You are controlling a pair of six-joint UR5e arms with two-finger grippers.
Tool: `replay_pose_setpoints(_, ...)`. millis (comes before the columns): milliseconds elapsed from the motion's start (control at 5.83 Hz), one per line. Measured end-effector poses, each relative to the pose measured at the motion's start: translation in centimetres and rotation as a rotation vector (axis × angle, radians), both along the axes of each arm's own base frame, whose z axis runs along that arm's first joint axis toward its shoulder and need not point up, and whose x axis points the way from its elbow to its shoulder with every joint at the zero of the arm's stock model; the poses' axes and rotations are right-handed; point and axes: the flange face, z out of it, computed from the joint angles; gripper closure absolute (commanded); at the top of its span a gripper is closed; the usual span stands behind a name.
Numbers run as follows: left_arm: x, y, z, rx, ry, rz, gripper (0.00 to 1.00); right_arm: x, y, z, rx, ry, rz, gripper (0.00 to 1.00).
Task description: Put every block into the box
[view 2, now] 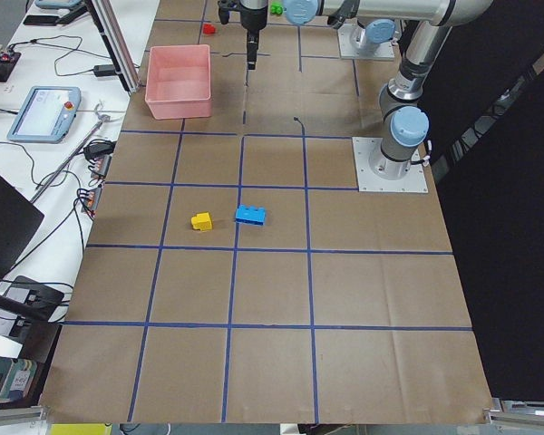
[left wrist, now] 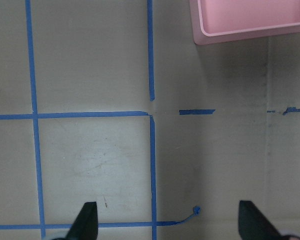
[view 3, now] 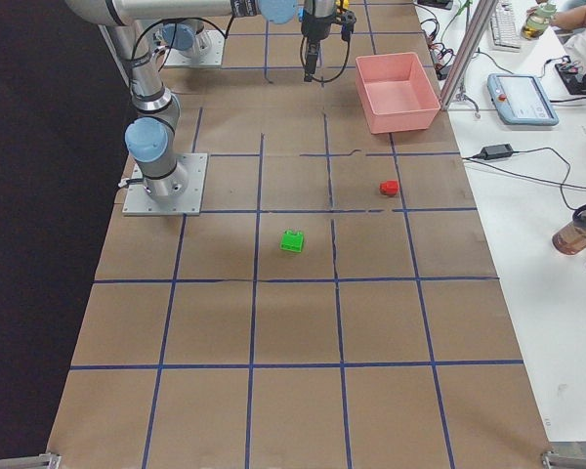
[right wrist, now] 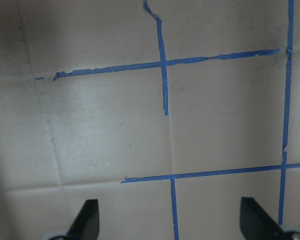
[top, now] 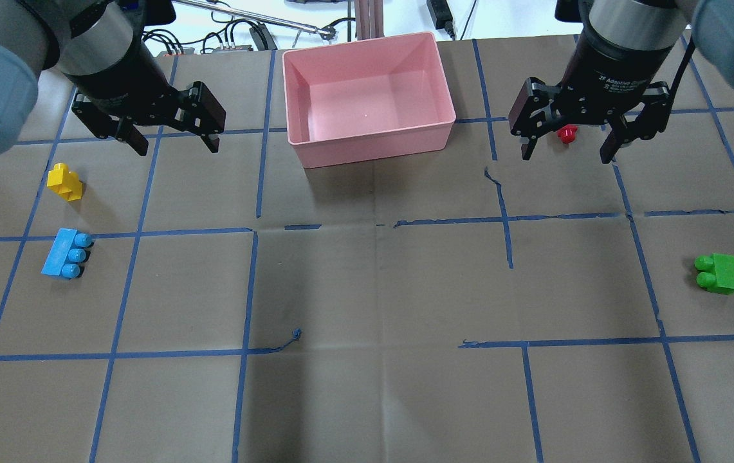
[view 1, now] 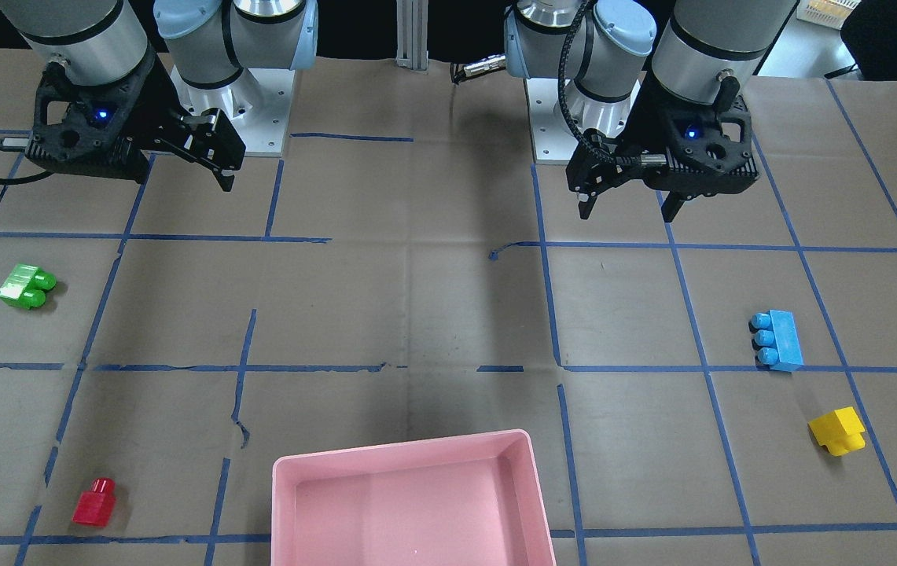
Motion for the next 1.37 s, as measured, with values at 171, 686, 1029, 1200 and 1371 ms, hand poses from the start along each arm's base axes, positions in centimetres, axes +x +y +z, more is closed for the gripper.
replay_pose_setpoints(171,1.4,0.0,0.4,-0.005,-0.001,0.003,0.01,0.0,0.0,0.0,0.0,-0.001,0.0,0.0)
replay_pose_setpoints(686,13.8,0.0,-0.9,0.07,-0.019,0.008,0.01,0.0,-0.1,-0.2,0.007,0.001,0.001,0.0)
replay_pose_setpoints(1029,25.3,-0.3,-6.5,0.12,0.0,-0.049,0.01,-0.1,-0.3,-0.5,0.012,0.006,0.007,0.0)
replay_pose_setpoints(1200,29.3,-1.1,-9.3,0.111,-0.018,-0.147,0.01,-0.1,-0.4,-0.6,0.013,0.008,0.012,0.0)
replay_pose_setpoints(1371,33.0,-2.2,-12.7,0.108,-0.039,-0.218,0.01,-0.4,-0.5,-0.8,0.016,0.008,0.014,0.0)
